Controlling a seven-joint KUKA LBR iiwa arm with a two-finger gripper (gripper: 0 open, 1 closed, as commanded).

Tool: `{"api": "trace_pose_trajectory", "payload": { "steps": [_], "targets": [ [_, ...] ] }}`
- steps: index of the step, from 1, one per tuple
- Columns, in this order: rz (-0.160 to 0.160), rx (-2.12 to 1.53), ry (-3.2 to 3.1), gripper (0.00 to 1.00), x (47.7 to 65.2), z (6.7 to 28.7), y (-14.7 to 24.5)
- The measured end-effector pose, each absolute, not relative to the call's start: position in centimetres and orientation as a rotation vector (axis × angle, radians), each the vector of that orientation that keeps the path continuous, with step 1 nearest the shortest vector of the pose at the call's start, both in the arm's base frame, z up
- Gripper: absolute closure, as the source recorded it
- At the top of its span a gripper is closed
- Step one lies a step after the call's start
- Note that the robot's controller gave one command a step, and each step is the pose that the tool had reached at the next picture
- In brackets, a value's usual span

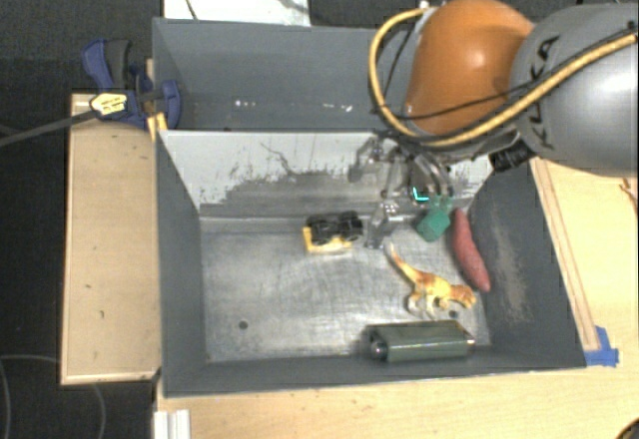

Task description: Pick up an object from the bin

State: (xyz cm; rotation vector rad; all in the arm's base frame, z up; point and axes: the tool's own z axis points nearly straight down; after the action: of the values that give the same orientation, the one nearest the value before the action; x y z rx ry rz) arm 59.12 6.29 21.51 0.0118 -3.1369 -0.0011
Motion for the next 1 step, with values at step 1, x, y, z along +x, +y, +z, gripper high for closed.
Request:
{"api": "trace_pose_trajectory", "payload": {
  "steps": [1],
  "targets": [
    [-0.002, 0.01, -3.146, 0.0, 59.27, 22.01, 6.25]
  ]
}}
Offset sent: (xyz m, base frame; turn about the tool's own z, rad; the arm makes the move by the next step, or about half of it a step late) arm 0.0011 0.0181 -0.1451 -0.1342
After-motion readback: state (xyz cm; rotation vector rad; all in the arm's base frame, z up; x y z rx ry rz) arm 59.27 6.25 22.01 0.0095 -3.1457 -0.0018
